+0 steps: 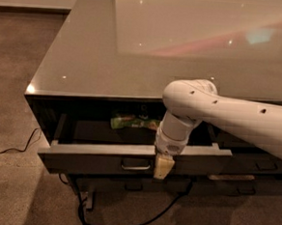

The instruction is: Open top drawer

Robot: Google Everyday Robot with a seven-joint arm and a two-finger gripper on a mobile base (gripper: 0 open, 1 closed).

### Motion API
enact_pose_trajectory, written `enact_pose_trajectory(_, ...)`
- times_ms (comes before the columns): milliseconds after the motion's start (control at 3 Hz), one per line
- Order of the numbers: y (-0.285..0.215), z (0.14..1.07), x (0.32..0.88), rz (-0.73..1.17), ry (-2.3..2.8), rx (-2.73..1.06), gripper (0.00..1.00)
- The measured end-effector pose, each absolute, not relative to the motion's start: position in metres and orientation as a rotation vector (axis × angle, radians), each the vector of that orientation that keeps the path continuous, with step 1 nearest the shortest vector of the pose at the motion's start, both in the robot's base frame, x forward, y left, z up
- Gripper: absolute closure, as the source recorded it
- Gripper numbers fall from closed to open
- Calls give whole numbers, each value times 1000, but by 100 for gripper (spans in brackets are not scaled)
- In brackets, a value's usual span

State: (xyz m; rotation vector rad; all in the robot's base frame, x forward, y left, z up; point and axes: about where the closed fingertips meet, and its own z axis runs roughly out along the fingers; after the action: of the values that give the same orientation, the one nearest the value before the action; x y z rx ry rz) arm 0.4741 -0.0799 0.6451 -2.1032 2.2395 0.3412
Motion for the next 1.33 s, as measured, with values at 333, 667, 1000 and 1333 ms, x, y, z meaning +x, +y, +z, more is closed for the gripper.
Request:
enact_pose_trajectory(333, -92, 655, 467, 312, 2247, -2132, 64)
enact_pose_trajectory(667, -95, 658, 466, 301, 2254, -2145, 71)
enact_pose_trajectory(1000, -99, 664, 467, 326, 2289, -2095, 57)
enact_pose_trajectory(1333, -98, 664, 468, 327, 2289, -2094, 34)
